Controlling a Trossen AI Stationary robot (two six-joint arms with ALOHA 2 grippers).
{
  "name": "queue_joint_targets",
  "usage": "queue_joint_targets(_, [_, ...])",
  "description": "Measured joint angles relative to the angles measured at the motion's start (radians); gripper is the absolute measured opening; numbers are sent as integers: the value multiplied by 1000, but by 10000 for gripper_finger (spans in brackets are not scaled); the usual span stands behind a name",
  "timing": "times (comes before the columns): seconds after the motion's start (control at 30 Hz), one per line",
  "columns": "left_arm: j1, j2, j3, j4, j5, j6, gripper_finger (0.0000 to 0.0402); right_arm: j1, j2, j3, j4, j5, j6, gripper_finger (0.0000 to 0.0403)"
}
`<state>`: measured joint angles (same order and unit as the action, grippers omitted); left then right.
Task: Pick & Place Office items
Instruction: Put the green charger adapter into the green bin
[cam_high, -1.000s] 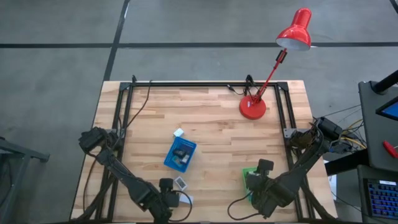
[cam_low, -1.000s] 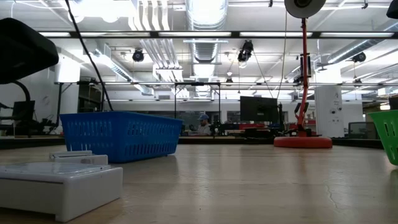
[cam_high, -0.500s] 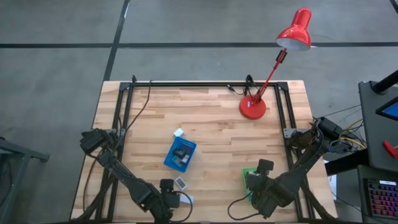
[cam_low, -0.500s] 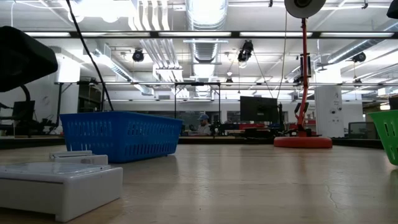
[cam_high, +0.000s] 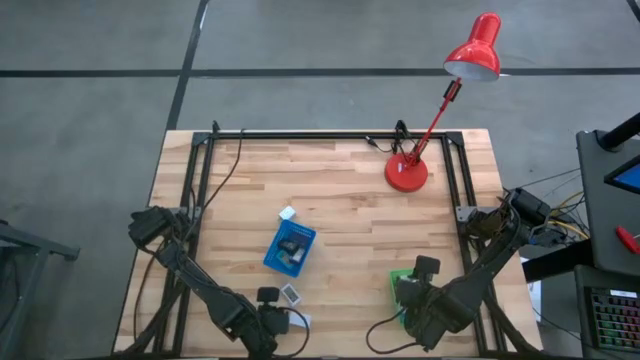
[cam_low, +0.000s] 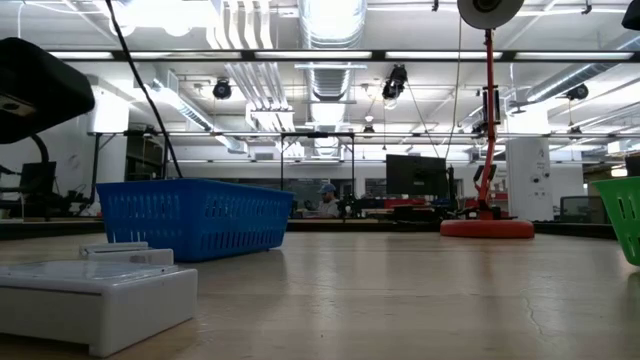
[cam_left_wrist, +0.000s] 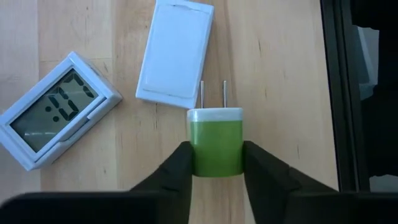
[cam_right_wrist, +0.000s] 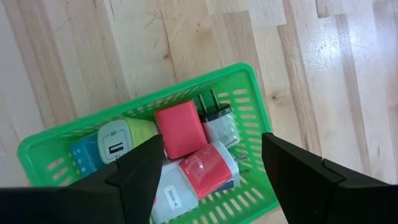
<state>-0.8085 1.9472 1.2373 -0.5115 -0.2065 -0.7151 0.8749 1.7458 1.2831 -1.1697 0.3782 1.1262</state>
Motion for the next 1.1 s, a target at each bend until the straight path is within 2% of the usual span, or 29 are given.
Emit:
queue_joint_targets(0.07, [-1, -2, -4, 3, 0, 0, 101, 0, 0, 0, 1, 0, 0, 262])
queue_joint_targets(0.57, [-45, -8, -34, 4, -23, 4, 101, 0, 0, 0, 7, 25, -3, 262])
queue_joint_targets(0.7, [-67, -18, -37, -8, -67, 4, 101, 8, 0, 0, 26, 90, -8, 262])
queue_joint_targets(0.87, [-80, -39, -46, -24, -133, 3, 100, 27, 0, 0, 152, 240, -97, 262])
queue_joint_targets(0.9, [-80, -45, -46, -21, -153, 4, 87, 30, 0, 0, 188, 271, -131, 262])
queue_joint_targets(0.93, [-79, -51, -45, -17, -160, 2, 43, 32, 0, 0, 225, 299, -164, 262])
queue_joint_targets(0.97, [-79, -53, -46, -18, -169, 4, 17, 33, 0, 0, 263, 327, -197, 262])
queue_joint_targets(1.03, [-79, -51, -50, -20, -190, 9, 1, 35, 0, -1, 332, 373, -262, 262])
queue_joint_targets(1.1, [-79, -51, -50, -20, -187, 12, 2, 35, 0, -6, 394, 411, -317, 262])
